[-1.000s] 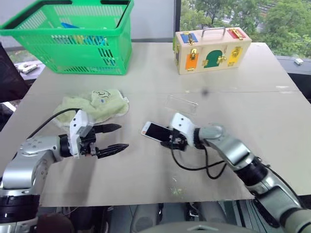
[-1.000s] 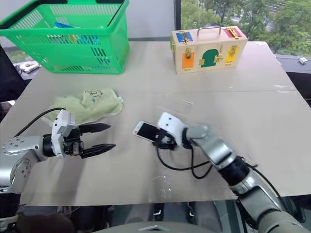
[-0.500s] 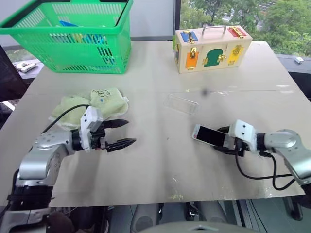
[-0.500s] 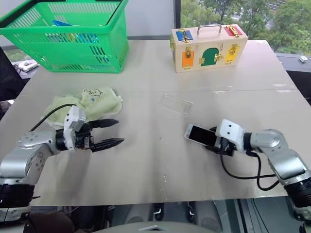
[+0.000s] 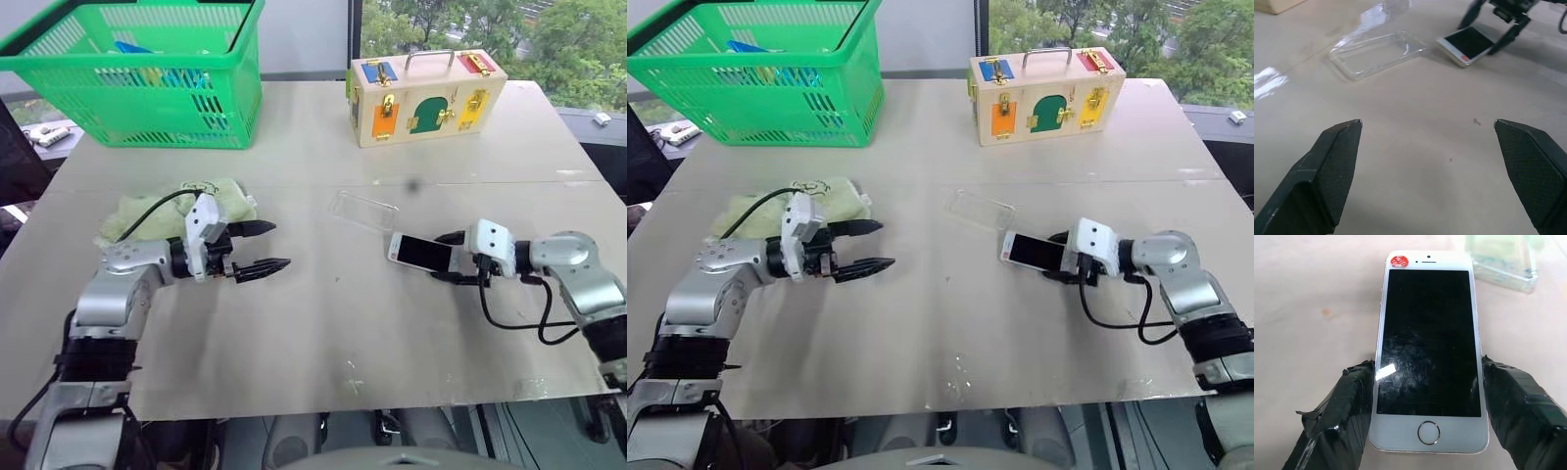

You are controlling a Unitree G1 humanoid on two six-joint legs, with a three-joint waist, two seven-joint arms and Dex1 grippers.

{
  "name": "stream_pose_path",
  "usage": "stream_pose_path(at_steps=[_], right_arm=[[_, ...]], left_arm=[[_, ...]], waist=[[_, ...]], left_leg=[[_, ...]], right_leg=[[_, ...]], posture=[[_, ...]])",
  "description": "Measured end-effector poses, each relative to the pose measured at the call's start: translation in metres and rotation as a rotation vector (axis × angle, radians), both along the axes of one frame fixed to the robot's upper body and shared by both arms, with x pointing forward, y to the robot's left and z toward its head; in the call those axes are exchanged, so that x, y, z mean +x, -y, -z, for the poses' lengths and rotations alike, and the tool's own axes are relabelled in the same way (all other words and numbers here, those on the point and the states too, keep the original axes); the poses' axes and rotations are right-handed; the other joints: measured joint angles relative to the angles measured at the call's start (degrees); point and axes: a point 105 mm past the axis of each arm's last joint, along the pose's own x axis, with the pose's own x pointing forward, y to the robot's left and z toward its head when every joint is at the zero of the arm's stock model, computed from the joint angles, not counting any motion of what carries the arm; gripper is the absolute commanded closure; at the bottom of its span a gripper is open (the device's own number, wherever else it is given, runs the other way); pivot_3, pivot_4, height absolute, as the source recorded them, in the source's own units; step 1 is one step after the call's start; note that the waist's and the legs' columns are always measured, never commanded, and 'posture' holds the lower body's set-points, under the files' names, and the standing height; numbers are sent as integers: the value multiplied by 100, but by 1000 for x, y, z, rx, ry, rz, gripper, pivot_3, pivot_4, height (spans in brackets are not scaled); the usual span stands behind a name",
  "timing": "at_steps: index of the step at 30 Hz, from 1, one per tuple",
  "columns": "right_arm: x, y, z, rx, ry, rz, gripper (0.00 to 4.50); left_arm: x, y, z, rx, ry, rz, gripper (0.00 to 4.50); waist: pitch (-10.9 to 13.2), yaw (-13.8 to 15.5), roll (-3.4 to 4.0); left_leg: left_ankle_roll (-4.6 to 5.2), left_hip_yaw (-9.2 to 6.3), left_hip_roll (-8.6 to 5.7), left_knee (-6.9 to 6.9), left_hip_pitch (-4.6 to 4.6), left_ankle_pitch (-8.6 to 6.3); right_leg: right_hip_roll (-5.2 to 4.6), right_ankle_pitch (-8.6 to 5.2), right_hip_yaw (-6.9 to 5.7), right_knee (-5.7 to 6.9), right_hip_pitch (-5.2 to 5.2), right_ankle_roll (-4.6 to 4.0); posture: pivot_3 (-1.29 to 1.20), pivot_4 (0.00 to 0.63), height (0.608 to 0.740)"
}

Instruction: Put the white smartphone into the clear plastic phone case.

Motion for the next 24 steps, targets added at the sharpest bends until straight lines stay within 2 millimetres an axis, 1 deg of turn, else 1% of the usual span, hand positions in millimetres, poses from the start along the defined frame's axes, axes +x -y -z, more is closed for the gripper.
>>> stream_pose_path(at_steps=[1,2,5,9,11,14,16,19,20,22,24], right_arm=[[-2,-1,1,10,-22,-10,184],[-3,-1,1,16,-43,-19,43],[-7,1,0,6,-57,-34,43],[-16,14,-9,3,-39,8,43],[-22,23,-18,17,-14,57,43],[-36,27,-36,76,10,123,43],[-54,22,-46,149,-12,156,43],[-71,11,-61,211,-6,177,43],[-79,5,-70,237,11,189,43],[-87,-2,-78,264,28,191,43],[-94,-7,-86,307,50,230,43]], left_arm=[[3,3,0,3,6,-2,0],[6,8,0,4,13,-2,0],[14,20,0,7,24,8,0],[26,48,-6,14,36,74,0],[33,64,-9,47,38,127,0],[47,78,-12,112,48,153,0],[60,90,-6,159,44,164,0],[71,104,1,191,41,196,0],[76,109,3,215,41,213,0],[82,112,3,243,51,223,0],[88,115,3,285,58,238,0]], waist=[[0,10,0],[0,25,0],[0,32,0],[0,53,0],[1,87,-2],[0,77,-1],[0,93,-2],[2,65,-5],[6,62,-11],[7,42,-14],[8,30,-17]], left_leg=[[-1,-2,0,0,0,0],[-3,-4,-1,1,-1,2],[-4,-2,-4,4,-3,3],[-12,2,-8,9,-4,8],[-14,4,-10,10,-4,10],[-14,11,-14,9,2,10],[-11,5,-14,9,1,8],[3,5,-12,11,2,-1],[5,0,-12,12,-1,-2],[6,-3,-12,13,-1,-3],[7,-8,-14,13,-5,-4]], right_leg=[[0,0,-2,0,1,0],[-1,1,-3,1,1,0],[-3,4,-2,2,1,1],[-4,7,1,3,2,7],[-1,7,-1,4,2,7],[4,7,-2,6,2,8],[8,7,-2,6,3,8],[16,6,-3,6,2,10],[16,6,-3,6,2,10],[18,6,-1,6,2,10],[18,6,-1,5,2,10]], posture=[[0,150,740],[0,150,740],[0,150,740],[0,150,740],[0,150,740],[0,150,740],[0,150,740],[0,150,740],[0,150,740],[0,150,740],[0,150,740]])
